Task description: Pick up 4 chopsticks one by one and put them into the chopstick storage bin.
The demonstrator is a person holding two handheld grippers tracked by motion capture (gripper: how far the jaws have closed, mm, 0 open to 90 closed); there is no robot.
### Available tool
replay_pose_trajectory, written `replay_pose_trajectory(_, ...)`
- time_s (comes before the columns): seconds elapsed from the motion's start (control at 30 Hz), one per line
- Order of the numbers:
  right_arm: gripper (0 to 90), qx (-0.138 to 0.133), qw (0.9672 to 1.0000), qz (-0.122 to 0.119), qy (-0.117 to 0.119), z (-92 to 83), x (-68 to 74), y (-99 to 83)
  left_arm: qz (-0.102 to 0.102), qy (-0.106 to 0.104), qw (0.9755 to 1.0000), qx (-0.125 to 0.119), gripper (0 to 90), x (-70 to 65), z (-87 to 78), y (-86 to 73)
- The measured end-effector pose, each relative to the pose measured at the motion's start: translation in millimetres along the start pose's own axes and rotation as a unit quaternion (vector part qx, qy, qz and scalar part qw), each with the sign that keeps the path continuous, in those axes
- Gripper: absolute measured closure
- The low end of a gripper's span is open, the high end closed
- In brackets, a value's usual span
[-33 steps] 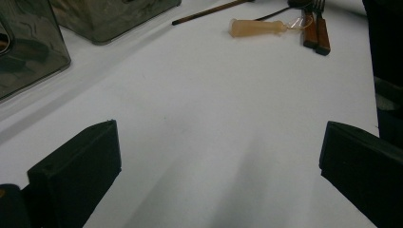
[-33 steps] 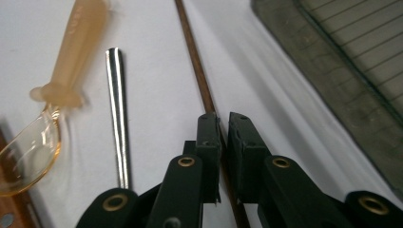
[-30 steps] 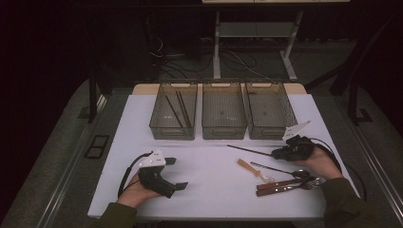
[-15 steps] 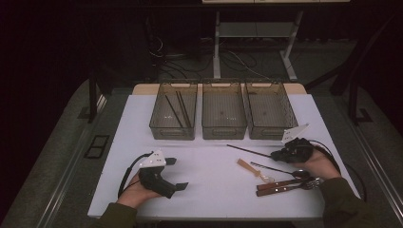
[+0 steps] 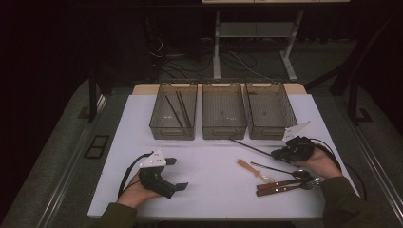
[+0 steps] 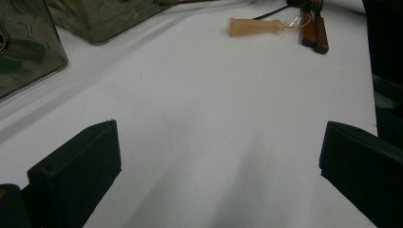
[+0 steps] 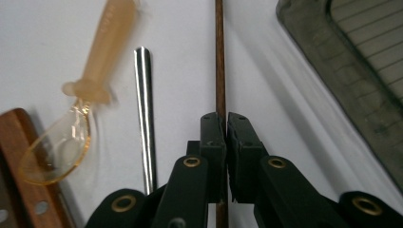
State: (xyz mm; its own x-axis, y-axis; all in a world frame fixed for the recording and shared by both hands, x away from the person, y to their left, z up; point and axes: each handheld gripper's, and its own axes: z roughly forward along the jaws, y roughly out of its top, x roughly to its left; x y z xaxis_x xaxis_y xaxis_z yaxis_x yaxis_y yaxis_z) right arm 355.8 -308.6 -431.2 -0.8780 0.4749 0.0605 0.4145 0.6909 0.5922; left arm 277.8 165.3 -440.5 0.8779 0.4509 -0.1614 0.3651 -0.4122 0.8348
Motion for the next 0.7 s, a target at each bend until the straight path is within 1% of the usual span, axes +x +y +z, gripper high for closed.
replay_pose_trajectory(0.1, 85.9, -0.015, 0.9999, 0.001, 0.009, -6.6, 1.6, 1.3, -0.001, 0.001, 1.0000, 0.000, 0.0, 0.1, -0.2, 0.1)
replay_pose_trajectory(0.17, 85.9, -0.018, 0.9998, 0.000, 0.009, -9.8, 2.7, 1.4, -0.001, 0.001, 1.0000, -0.002, 0.0, -0.1, 0.0, 0.0)
replay_pose_trajectory(0.27, 85.9, -0.030, 0.9994, 0.000, 0.017, -14.4, 4.4, 2.5, 0.000, 0.001, 1.0000, -0.001, 0.0, -0.1, 0.1, 0.0)
replay_pose_trajectory(0.37, 85.9, -0.048, 0.9985, -0.002, 0.025, -19.4, 6.6, 5.1, -0.001, 0.001, 1.0000, -0.002, 0.0, -0.1, 0.1, 0.0)
replay_pose_trajectory(0.47, 85.8, -0.060, 0.9978, -0.003, 0.029, -23.2, 8.4, 7.6, -0.001, 0.001, 1.0000, -0.001, 0.0, 0.0, 0.1, -0.1)
replay_pose_trajectory(0.57, 85.8, -0.078, 0.9964, 0.002, 0.034, -25.6, 9.9, 10.1, -0.002, 0.001, 1.0000, -0.002, 0.0, -0.1, 0.1, 0.0)
replay_pose_trajectory(0.7, 85.8, -0.090, 0.9952, 0.006, 0.038, -26.1, 12.2, 14.1, -0.002, 0.002, 1.0000, -0.001, 0.0, -0.2, 0.1, 0.0)
